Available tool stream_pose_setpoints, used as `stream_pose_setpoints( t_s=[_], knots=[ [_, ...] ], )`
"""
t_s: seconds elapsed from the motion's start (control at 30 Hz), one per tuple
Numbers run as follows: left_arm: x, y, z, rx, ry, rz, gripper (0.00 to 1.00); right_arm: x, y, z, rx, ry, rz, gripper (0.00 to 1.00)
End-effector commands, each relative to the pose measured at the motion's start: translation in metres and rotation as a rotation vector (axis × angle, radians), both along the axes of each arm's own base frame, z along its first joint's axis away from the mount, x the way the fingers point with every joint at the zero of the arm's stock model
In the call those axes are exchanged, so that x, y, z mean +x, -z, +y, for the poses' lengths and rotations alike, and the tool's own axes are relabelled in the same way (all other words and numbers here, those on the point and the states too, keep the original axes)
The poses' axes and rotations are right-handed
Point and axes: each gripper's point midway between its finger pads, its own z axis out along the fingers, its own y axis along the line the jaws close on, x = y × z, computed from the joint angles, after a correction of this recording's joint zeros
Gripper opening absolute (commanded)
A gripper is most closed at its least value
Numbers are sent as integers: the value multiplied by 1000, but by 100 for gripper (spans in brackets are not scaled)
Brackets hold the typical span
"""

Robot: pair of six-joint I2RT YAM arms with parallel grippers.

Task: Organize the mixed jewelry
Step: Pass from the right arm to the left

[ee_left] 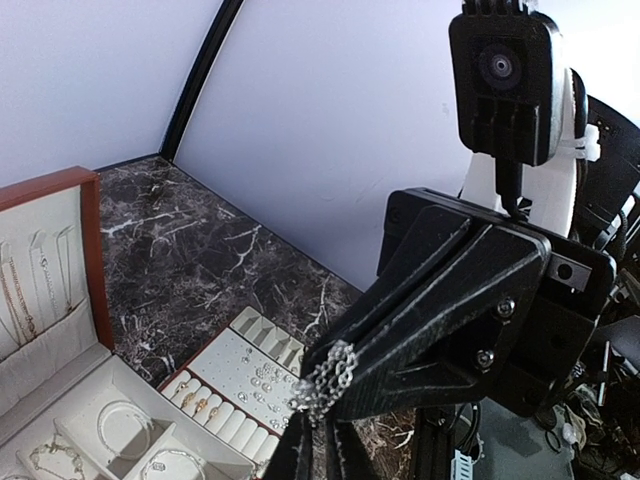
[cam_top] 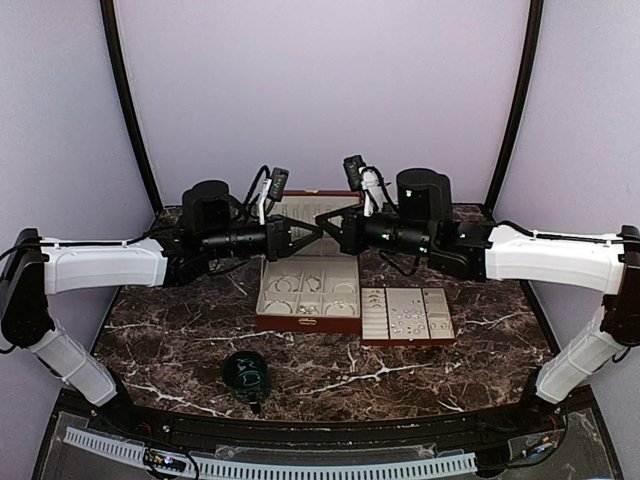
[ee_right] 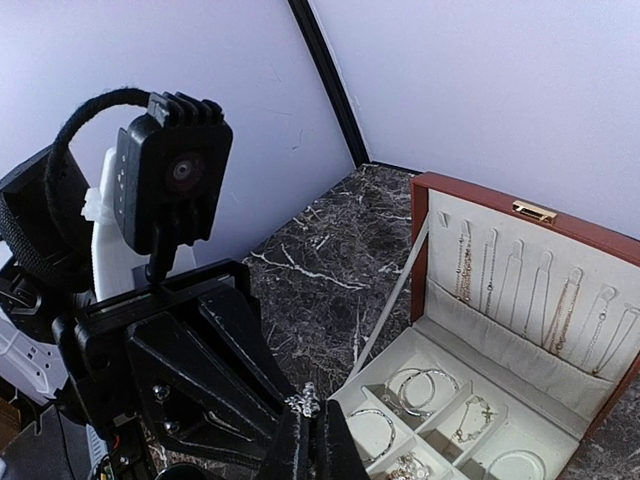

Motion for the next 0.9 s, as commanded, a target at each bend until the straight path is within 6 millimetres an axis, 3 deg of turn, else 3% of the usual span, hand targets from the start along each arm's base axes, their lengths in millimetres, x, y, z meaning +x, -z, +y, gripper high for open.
stream_pose_setpoints(
  t_s=[0.0, 0.67, 0.87],
  knots=[
    [-1, 3, -4, -13, 13, 0, 7, -1, -17, -7, 49, 11, -22, 0],
    [6, 12, -13, -14, 16, 22, 0, -6, -21, -7, 75, -15, -28, 0],
    [3, 10, -8, -23, 10, 14, 0, 5, -17, -15, 60, 51, -13, 0]
  ],
)
